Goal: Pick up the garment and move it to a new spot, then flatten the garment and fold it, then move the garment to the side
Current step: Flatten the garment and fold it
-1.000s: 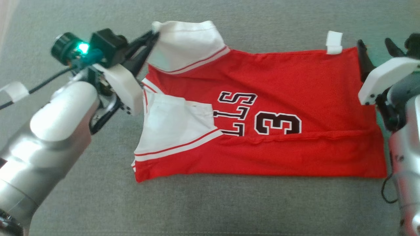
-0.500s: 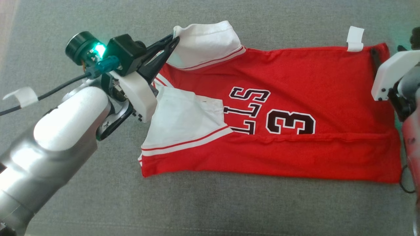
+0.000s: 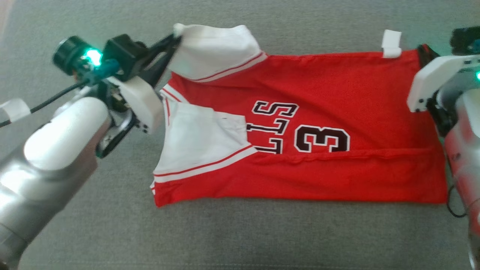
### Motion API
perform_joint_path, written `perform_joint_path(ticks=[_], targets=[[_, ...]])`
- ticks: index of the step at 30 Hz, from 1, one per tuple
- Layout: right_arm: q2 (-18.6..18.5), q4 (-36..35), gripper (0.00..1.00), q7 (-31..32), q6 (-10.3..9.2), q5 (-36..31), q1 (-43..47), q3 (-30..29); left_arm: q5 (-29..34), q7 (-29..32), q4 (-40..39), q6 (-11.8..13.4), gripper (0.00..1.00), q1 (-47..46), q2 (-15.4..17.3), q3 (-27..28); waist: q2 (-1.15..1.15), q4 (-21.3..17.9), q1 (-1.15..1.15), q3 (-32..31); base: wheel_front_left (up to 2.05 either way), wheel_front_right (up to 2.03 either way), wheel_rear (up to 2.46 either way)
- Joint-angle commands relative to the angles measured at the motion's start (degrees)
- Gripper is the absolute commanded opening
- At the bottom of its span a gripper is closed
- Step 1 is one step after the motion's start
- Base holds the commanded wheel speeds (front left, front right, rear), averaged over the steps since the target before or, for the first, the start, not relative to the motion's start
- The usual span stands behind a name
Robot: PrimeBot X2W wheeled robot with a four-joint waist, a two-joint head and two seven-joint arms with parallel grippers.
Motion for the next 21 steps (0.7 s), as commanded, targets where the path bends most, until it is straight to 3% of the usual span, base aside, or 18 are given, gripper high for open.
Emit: perform_joint_path(ticks=[1,8,14,21], targets=[[0.64,-1.89,0.00,-1.01,0.37,0.66,-2.01,1.23,0.26,-0.46,-0.54,0.56,0.00,-3.07,2.62,3.14,0.00,-0.69,0.00,-0.40,0.00,0.00,0.00],[-0.61,-7.27,0.00,-5.25,0.37,11.16,-3.50,6.60,2.08,-1.67,7.44,0.56,0.00,-7.39,2.13,3.52,0.00,-2.92,0.00,0.14,0.00,0.00,0.00],[-2.66,-11.71,0.00,-8.47,0.37,17.97,-4.41,10.28,4.01,-5.55,16.26,1.10,0.00,-12.79,-1.19,4.17,0.00,-4.18,0.00,0.91,0.00,0.00,0.00],[-3.22,-12.12,0.00,-11.30,0.37,21.74,-7.11,12.60,5.89,-8.89,25.61,0.95,0.00,-18.97,-5.13,3.95,0.00,-5.21,0.00,1.79,0.00,0.00,0.00]])
